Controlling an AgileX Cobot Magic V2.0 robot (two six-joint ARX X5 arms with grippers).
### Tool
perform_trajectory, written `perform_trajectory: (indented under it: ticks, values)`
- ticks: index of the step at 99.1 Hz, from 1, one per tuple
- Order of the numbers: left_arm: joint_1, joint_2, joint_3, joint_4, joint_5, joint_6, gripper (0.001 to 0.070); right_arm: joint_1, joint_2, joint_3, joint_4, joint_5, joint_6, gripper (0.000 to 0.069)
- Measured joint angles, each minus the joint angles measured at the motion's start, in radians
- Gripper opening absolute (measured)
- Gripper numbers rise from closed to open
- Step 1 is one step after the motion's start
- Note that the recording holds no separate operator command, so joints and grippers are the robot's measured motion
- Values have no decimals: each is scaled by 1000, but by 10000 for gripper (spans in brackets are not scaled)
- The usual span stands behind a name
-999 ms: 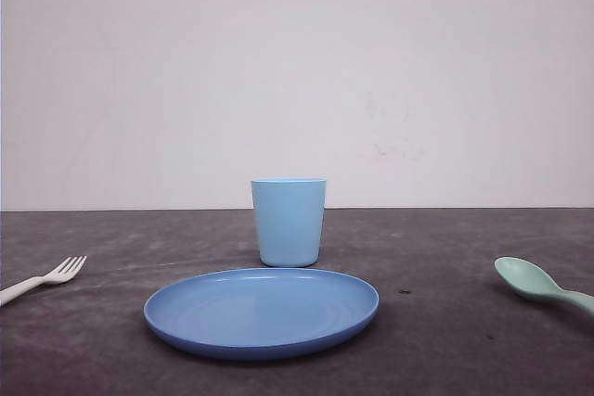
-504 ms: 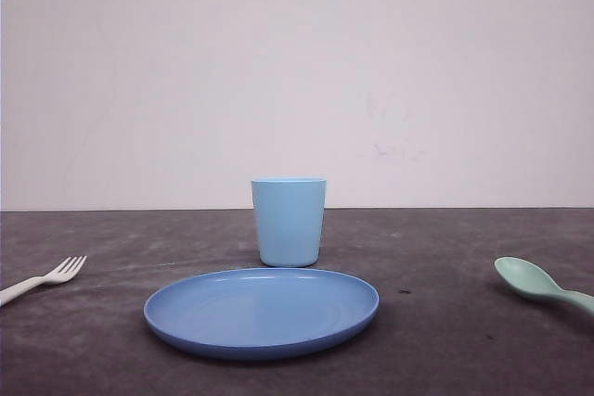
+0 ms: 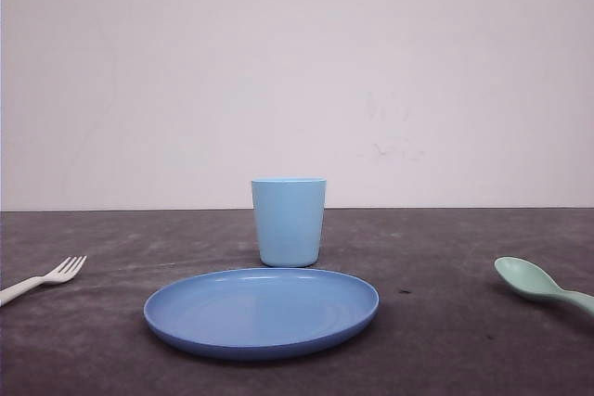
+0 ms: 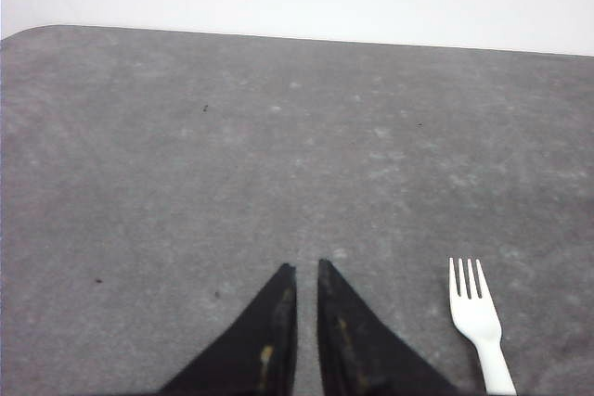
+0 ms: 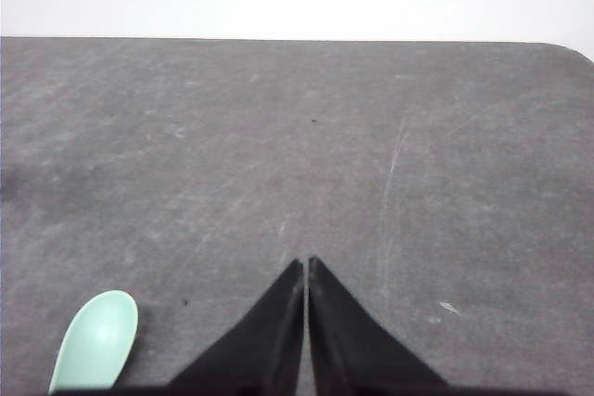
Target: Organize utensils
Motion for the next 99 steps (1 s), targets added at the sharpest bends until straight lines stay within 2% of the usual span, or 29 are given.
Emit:
perform_trajectory:
  ticks: [11,30,51,60,72,91,99]
  values:
    - [0,0,0,0,0,-13,15,0,0,0,0,0,13,9]
    - [0,0,0,0,5,-109,15,0,0,0,1,0,78,9]
    - [0,2,38,52,131,-188,15,0,3,105,-15,-3,191,8]
    - [0,2,122,80,151,-228,15,0,14,210,-19,-3,222,8]
    - [0,24,249,61,158,-243,15,0,68,349,-90,-3,236,8]
    - [0,151,497,-136,160,-248,15,0,217,586,-287,-3,225,8]
    - [0,223,612,-217,166,-230,15,0,293,682,-364,-5,210,8]
